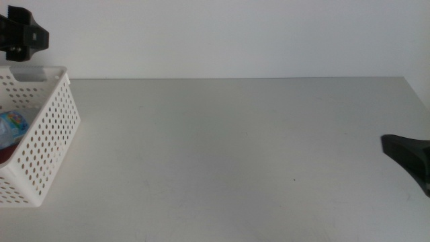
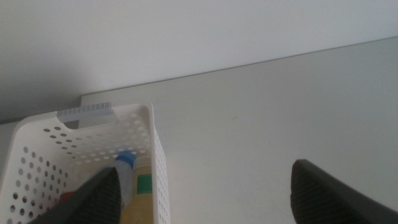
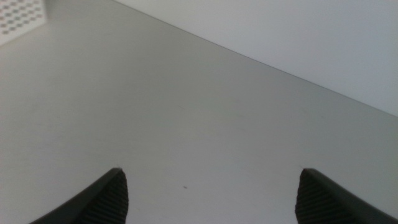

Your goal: Use arms to grab the bottles and put them into the dustbin to the left of the table.

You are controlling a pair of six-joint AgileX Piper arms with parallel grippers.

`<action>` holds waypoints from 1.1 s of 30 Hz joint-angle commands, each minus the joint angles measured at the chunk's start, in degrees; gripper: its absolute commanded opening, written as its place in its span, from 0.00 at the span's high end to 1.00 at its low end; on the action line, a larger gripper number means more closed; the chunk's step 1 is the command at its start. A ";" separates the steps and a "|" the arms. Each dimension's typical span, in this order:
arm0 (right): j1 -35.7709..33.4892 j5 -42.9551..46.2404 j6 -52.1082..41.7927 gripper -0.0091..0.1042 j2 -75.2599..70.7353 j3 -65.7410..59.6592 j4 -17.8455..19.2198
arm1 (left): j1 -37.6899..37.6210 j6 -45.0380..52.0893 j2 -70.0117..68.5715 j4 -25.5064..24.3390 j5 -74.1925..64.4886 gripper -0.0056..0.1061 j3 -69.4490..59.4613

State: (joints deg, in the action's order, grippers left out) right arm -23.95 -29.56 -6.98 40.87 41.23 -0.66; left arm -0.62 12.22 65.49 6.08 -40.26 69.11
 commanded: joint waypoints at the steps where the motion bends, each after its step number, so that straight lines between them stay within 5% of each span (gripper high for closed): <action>1: 5.92 3.98 -0.29 0.23 -3.15 -1.78 -0.22 | -0.39 -0.84 -2.80 0.57 4.09 0.11 1.39; 13: 23.24 3.58 -0.29 0.23 -30.63 -20.30 -0.59 | -5.86 -0.84 -22.52 -2.66 12.28 0.11 -20.22; 18: 23.84 3.77 -0.29 0.23 -36.18 -25.98 -0.54 | -6.02 -0.84 -33.68 -7.36 12.43 0.11 -31.70; 33: 23.84 5.61 -0.29 0.23 -42.38 -33.72 -0.54 | -3.11 -0.41 -63.53 -7.40 18.81 0.11 -62.01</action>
State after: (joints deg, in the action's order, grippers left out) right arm -0.39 -28.82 -6.98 -0.76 6.35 -1.48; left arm -4.64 12.22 2.51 -1.44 -29.14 6.84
